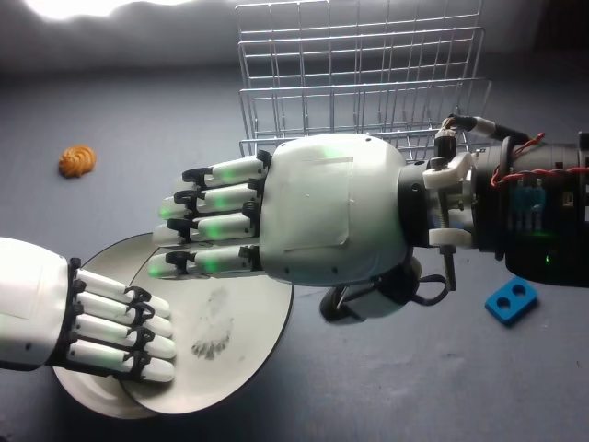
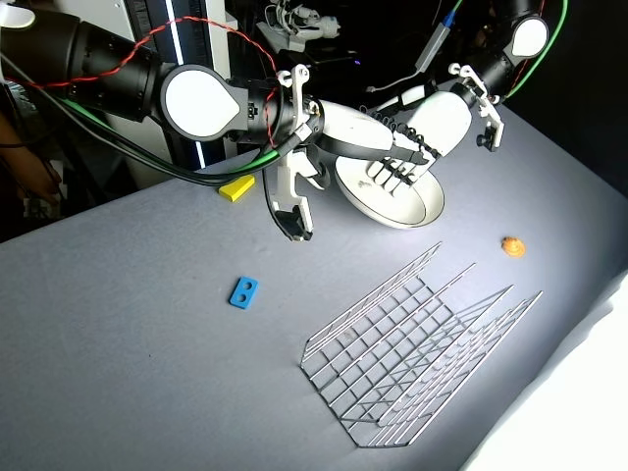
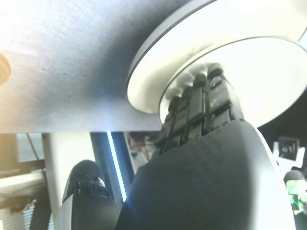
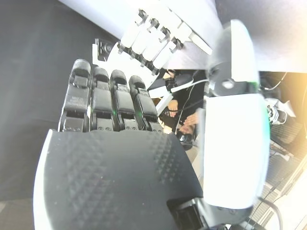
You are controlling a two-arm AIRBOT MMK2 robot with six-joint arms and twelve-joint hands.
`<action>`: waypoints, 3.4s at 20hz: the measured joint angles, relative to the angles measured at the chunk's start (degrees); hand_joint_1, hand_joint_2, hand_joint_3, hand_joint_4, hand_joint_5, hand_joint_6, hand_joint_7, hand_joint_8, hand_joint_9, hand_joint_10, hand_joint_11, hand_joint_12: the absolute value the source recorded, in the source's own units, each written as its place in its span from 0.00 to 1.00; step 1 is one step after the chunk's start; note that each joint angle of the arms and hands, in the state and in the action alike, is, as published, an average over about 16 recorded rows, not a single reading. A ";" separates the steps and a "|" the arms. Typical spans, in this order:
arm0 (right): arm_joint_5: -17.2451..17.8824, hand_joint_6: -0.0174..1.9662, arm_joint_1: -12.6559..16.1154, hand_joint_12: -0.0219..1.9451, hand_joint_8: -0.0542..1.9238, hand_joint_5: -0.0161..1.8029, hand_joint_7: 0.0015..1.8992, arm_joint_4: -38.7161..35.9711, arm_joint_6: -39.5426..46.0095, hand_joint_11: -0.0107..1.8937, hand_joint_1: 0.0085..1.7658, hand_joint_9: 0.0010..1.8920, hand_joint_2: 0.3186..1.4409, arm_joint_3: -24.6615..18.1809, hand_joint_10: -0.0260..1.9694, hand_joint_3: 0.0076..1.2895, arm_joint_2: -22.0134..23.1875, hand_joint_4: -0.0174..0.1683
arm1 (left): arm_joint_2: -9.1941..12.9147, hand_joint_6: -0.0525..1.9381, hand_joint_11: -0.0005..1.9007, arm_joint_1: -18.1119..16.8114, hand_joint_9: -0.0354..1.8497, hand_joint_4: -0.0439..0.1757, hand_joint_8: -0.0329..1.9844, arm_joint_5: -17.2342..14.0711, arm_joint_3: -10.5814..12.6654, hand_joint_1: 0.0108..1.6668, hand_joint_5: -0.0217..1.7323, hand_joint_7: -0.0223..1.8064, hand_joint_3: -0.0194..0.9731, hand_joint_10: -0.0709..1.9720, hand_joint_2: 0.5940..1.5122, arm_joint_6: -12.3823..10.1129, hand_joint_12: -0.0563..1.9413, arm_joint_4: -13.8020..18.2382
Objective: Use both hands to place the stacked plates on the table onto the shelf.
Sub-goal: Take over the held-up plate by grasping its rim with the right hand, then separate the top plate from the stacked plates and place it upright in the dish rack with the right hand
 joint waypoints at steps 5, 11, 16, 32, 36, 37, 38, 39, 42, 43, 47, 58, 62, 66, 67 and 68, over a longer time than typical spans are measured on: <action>-0.98 0.02 -0.73 0.14 0.03 0.02 0.01 -0.66 -0.75 0.02 0.64 0.01 0.57 1.74 0.01 0.01 -2.54 0.11 | 0.00 0.02 0.01 0.16 0.02 0.17 0.00 0.54 -0.71 0.00 0.01 0.00 0.03 0.04 0.47 -0.19 0.03 -0.80; -1.72 0.02 -1.77 0.19 0.03 0.02 0.01 -1.39 -0.84 0.01 0.68 0.01 0.58 4.98 0.01 0.01 -6.60 0.11 | 0.00 0.02 0.01 0.35 0.02 0.17 0.00 1.02 -1.28 0.00 0.01 0.00 0.03 0.04 0.48 -0.37 0.03 -1.56; -2.07 0.02 -2.39 0.21 0.03 0.02 0.01 -1.50 -0.92 0.01 0.66 0.01 0.59 8.66 0.01 0.00 -10.57 0.12 | 0.00 0.02 0.01 0.53 0.03 0.17 0.00 1.33 -1.53 0.01 0.01 0.00 0.03 0.03 0.49 -0.51 0.03 -2.00; 0.92 0.10 -3.23 0.54 0.12 0.27 0.29 -1.72 -1.59 0.21 0.61 0.34 0.60 15.06 0.04 0.01 -15.93 0.07 | 0.08 0.01 0.01 0.73 0.03 0.17 0.00 1.46 -1.61 0.01 0.00 0.00 0.03 0.03 0.48 -0.90 0.03 -2.26; 2.15 0.19 -3.12 0.57 0.21 0.37 0.40 -1.78 -1.76 0.34 0.62 0.48 0.61 14.75 0.04 0.01 -15.75 0.06 | 0.09 0.01 0.01 0.47 0.03 0.16 0.01 1.32 -1.51 0.01 0.00 0.00 0.03 0.03 0.47 -0.93 0.03 -2.33; 2.40 0.21 -3.07 0.58 0.23 0.39 0.42 -1.78 -1.80 0.37 0.62 0.51 0.61 14.62 0.04 0.01 -15.65 0.07 | 0.07 0.01 0.01 0.34 0.03 0.17 0.01 1.27 -1.45 0.01 0.00 0.00 0.03 0.04 0.47 -0.94 0.03 -2.35; 2.60 0.23 -3.01 0.58 0.25 0.41 0.45 -1.77 -1.83 0.40 0.63 0.55 0.60 14.47 0.04 0.01 -15.54 0.07 | 0.05 0.01 0.01 0.17 0.03 0.17 0.01 1.22 -1.34 0.01 0.00 0.01 0.03 0.04 0.47 -0.95 0.03 -2.35; 2.76 0.25 -2.93 0.57 0.27 0.43 0.46 -1.75 -1.86 0.43 0.63 0.57 0.60 14.29 0.04 0.01 -15.42 0.07 | 0.03 0.01 0.01 -0.01 0.03 0.17 0.01 1.18 -1.19 0.01 0.00 0.01 0.03 0.04 0.47 -0.96 0.03 -2.33; 3.05 0.31 -2.61 0.55 0.33 0.46 0.50 -1.65 -1.85 0.49 0.63 0.63 0.60 13.65 0.04 0.00 -14.95 0.08 | -0.03 0.02 0.01 -0.73 0.03 0.18 0.01 1.14 -0.50 0.01 0.01 0.01 0.03 0.04 0.47 -1.04 0.03 -2.34; 3.00 0.33 -2.49 0.55 0.35 0.46 0.50 -1.62 -1.83 0.50 0.63 0.64 0.60 13.38 0.04 0.00 -14.79 0.08 | -0.03 0.02 0.01 -1.02 0.03 0.18 0.01 1.16 -0.21 0.01 0.01 0.01 0.03 0.04 0.47 -1.07 0.03 -2.42; 2.27 0.36 -1.76 0.55 0.37 0.48 0.52 -1.51 -1.76 0.51 0.63 0.67 0.60 12.20 0.04 0.01 -14.04 0.10 | 0.08 0.02 0.01 -2.53 0.03 0.19 0.02 1.27 1.11 0.01 0.01 0.02 0.03 0.04 0.47 -1.28 0.03 -3.39; -0.23 0.44 2.83 0.56 0.41 0.53 0.57 -1.56 -1.32 0.50 0.66 0.70 0.59 6.79 0.03 0.01 -10.31 0.20 | 2.84 0.03 0.01 -6.24 0.03 0.20 0.02 1.25 4.13 0.01 0.02 0.02 0.03 0.04 0.47 -2.06 0.03 -7.77; -0.40 0.46 5.38 0.56 0.42 0.54 0.58 -1.65 -0.42 0.49 0.67 0.70 0.60 3.40 0.03 0.01 -7.26 0.20 | 4.75 0.03 0.01 -7.38 0.03 0.21 0.02 0.90 4.14 0.01 0.02 0.02 0.03 0.04 0.47 -2.21 0.03 -9.56; 0.76 0.46 8.18 0.56 0.41 0.55 0.59 -3.95 4.58 0.49 0.67 0.71 0.60 -0.06 0.03 0.01 -3.03 0.19 | 6.83 0.03 0.01 -8.40 0.03 0.21 0.02 0.44 3.78 0.01 0.02 0.02 0.03 0.04 0.46 -2.23 0.03 -11.22; 1.36 0.46 8.95 0.56 0.41 0.55 0.59 -5.21 7.02 0.49 0.67 0.71 0.60 -0.70 0.03 0.01 -1.94 0.19 | 7.34 0.03 0.01 -8.69 0.03 0.21 0.02 0.25 3.66 0.01 0.02 0.02 0.03 0.04 0.46 -2.23 0.03 -11.62; 2.07 0.46 9.73 0.56 0.41 0.55 0.59 -6.61 9.87 0.48 0.67 0.71 0.60 -1.22 0.03 0.01 -0.87 0.18 | 7.86 0.03 0.01 -9.01 0.03 0.21 0.02 0.00 3.52 0.01 0.02 0.02 0.03 0.04 0.46 -2.22 0.03 -12.03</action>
